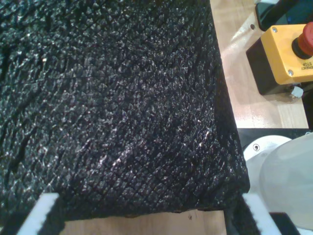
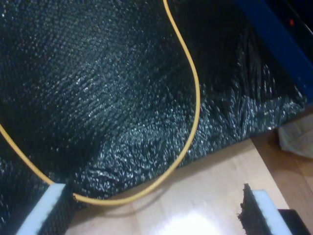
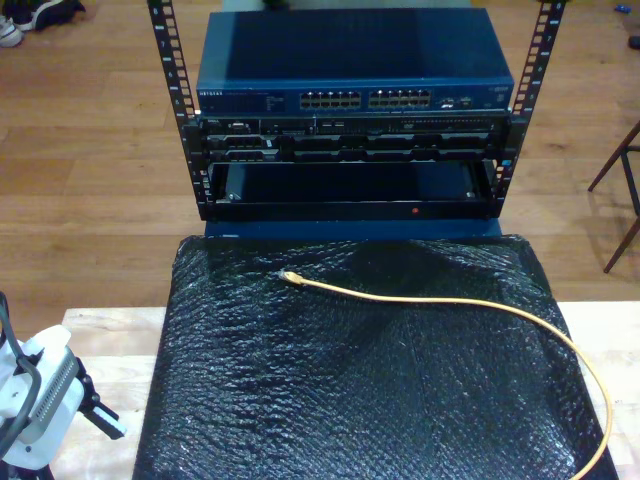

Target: Grab the cable and plug it in

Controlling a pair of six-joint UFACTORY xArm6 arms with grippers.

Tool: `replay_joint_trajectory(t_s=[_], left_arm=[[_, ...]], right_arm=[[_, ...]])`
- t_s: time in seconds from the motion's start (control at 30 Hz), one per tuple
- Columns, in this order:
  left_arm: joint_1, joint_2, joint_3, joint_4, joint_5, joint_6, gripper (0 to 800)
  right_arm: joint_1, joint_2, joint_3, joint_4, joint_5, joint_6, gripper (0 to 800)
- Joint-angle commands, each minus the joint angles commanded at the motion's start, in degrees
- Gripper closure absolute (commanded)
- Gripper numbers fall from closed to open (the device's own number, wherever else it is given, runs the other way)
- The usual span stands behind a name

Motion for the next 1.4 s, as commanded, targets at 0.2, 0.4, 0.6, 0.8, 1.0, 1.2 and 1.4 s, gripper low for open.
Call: replay_joint_trajectory(t_s=[0.2, 0.4, 0.6, 0.8, 1.0, 1.2, 1.4], left_arm=[[0.00, 0.09, 0.18, 0.00, -0.09, 0.09, 0], [-0.09, 0.09, 0.26, 0.00, -0.18, 0.09, 0], [-0.09, 0.18, 0.26, 0.00, -0.26, 0.09, 0], [0.00, 0.18, 0.26, 0.00, -0.44, 0.09, 0], [0.00, 0.18, 0.26, -0.09, -0.35, 0.09, 0], [0.00, 0.18, 0.26, 0.00, -0.44, 0.09, 0], [0.00, 0.18, 0.26, 0.00, -0.44, 0.09, 0]], right_arm=[[6.51, -0.79, 0.18, 1.49, -2.64, 3.69, 2], [14.15, -0.79, 0.18, 1.67, -8.09, 8.97, 2], [21.19, -0.53, 0.09, 2.02, -13.01, 12.48, 2], [29.01, 0.26, -0.88, 2.02, -20.13, 16.26, 2], [37.01, 3.52, -4.13, 1.58, -25.05, 21.63, 3], [42.46, 5.98, -5.63, 1.14, -28.22, 25.32, 3], [48.70, 8.09, -5.63, -2.81, -32.88, 31.30, 4]])
